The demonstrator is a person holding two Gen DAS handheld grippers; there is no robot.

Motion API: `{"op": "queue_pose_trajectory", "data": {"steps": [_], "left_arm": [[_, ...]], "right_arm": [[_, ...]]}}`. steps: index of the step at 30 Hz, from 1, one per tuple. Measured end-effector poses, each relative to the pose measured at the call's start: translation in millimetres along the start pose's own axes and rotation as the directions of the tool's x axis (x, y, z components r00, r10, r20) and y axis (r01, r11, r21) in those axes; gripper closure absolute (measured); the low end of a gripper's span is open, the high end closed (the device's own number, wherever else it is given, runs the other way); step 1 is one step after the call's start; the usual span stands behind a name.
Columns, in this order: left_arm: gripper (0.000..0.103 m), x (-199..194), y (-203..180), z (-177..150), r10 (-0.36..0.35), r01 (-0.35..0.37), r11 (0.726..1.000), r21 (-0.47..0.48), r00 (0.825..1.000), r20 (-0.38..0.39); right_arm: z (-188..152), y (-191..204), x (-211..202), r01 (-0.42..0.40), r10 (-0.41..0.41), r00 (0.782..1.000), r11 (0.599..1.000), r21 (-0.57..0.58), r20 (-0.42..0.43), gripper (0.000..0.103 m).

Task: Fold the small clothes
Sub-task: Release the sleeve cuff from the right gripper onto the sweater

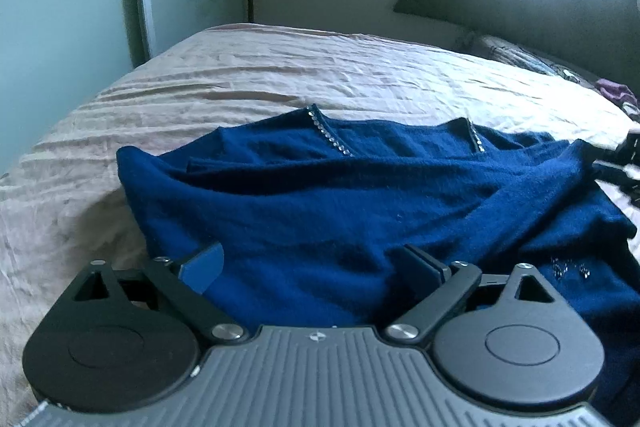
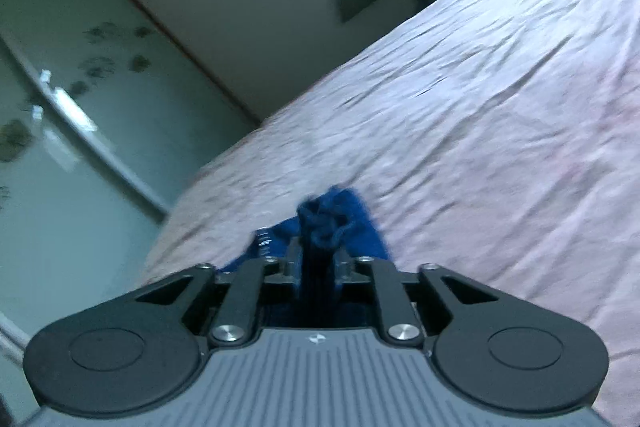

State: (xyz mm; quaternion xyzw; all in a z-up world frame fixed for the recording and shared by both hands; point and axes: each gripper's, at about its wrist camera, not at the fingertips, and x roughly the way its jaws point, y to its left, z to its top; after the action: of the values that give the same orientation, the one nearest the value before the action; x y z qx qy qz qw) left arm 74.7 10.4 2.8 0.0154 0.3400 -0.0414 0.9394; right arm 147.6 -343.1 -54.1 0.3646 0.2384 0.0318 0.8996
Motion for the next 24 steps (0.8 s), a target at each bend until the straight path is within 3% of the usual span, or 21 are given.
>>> {"op": "queue_pose_trajectory", "data": {"steps": [2, 4, 9, 12, 16, 17, 18, 19, 20, 24], "left_arm": [[0.007, 1, -2, -3, -0.006, 0.006, 1.000, 0.013, 1.000, -0.001], [0.006, 2, -5, -6, -0.007, 0.007, 1.000, 0.026, 1.000, -0.001], [0.004, 5, -13, -12, -0.010, 0.010, 0.999, 0.053, 1.000, 0.005], [0.003, 5, -16, -14, -0.004, 0.003, 0.998, 0.070, 1.000, 0.008], [0.002, 5, -15, -15, -0.009, 0.009, 0.998, 0.069, 1.000, 0.008], [0.002, 6, -15, -15, -0.011, 0.010, 0.998, 0.067, 1.000, 0.007], [0.002, 6, -14, -15, -0.011, 0.011, 0.998, 0.066, 1.000, 0.008], [0.002, 6, -14, -15, -0.012, 0.011, 0.998, 0.065, 1.000, 0.008], [0.002, 6, -14, -15, -0.012, 0.012, 0.998, 0.063, 1.000, 0.008], [0.002, 7, -15, -15, -0.011, 0.011, 0.998, 0.057, 1.000, 0.012]], "right_arm": [[5, -1, -16, 0.062, -0.062, 0.993, 0.998, 0.001, 0.097, 0.056], [11, 1, -28, 0.050, -0.047, 0.989, 0.999, -0.021, 0.140, 0.056], [14, 27, -24, -0.089, 0.092, 0.996, 0.986, -0.143, 0.012, 0.055], [12, 39, -12, -0.042, 0.042, 0.999, 0.977, -0.209, -0.004, 0.044], [10, 41, 7, 0.012, -0.028, 0.998, 0.962, -0.274, -0.056, 0.044], [10, 40, 11, 0.012, -0.035, 0.996, 0.960, -0.279, -0.078, 0.050], [9, 39, 12, 0.008, -0.036, 0.995, 0.957, -0.290, -0.089, 0.077], [8, 40, 11, 0.011, -0.040, 0.995, 0.952, -0.307, -0.091, 0.090], [9, 41, 9, 0.012, -0.043, 0.995, 0.944, -0.329, -0.086, 0.096], [15, 58, -2, -0.024, -0.006, 0.998, 0.904, -0.426, -0.070, 0.098]]}}
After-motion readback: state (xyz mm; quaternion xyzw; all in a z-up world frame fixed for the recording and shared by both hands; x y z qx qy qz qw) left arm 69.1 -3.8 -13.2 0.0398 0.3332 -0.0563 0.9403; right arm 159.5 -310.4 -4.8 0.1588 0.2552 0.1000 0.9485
